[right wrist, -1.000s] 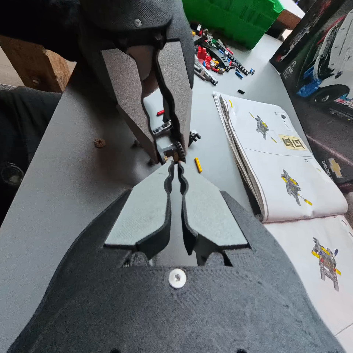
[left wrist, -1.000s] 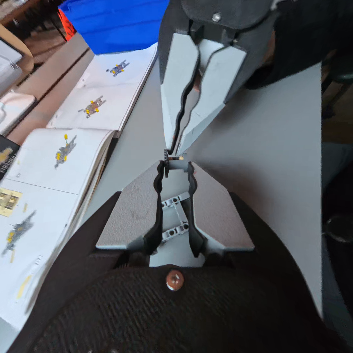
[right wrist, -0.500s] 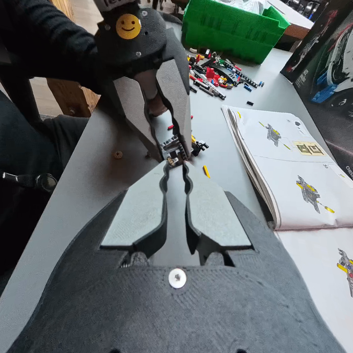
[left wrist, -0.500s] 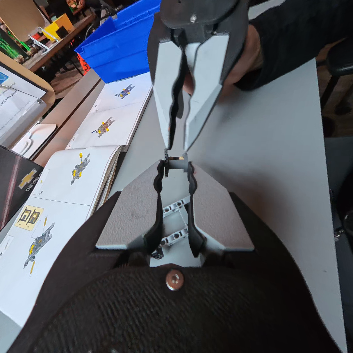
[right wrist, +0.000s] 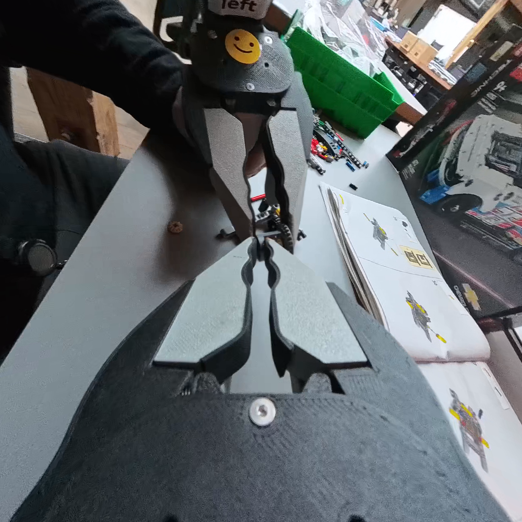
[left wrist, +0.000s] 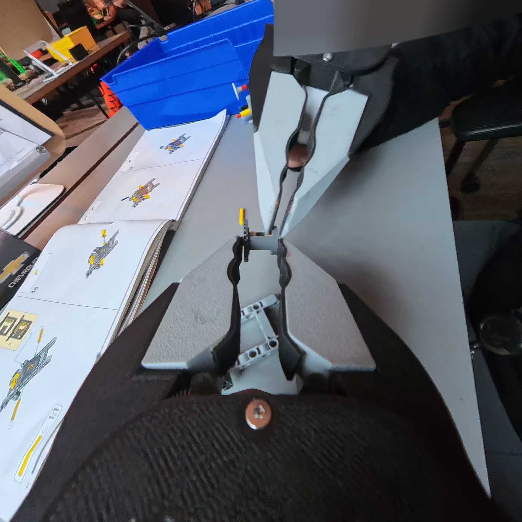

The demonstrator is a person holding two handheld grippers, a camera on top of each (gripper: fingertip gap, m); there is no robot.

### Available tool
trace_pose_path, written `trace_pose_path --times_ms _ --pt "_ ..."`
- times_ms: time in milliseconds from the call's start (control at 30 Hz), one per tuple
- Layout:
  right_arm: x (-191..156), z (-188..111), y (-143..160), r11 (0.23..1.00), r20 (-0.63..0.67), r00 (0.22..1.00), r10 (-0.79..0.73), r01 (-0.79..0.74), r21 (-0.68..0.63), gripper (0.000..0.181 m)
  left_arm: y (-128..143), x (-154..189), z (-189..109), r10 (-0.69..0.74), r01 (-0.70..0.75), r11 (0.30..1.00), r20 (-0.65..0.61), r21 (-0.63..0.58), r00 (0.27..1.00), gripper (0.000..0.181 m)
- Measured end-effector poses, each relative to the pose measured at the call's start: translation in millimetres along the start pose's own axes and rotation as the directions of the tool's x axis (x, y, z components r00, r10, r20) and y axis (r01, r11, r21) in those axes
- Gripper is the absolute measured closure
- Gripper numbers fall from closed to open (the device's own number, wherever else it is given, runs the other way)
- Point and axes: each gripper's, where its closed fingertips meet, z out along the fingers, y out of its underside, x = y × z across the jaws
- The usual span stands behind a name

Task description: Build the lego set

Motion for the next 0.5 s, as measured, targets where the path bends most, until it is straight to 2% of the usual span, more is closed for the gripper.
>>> trace_pose_path --times_ms 100,300,500 --pt "3.8 -1.8 2.8 1.0 0.012 1.0 0.029 -0.029 -0.004 0.18 3.5 -1.3 1.3 0.045 -0.044 0.999 0.029 -0.024 0.999 0.159" --pt "4.2 1.0 8.1 0.999 -0.006 1.0 0.008 -0.009 -0.035 0.158 0.8 -2.6 -0.1 -0.019 0.019 1.0 0.011 -0.005 1.0 0.16" --pt "2.2 2.2 6.8 1.0 -0.004 1.0 0.015 -0.015 -0.022 0.158 1.3 -0.9 0.4 -0.044 0.044 0.999 0.0 -0.017 0.999 0.16"
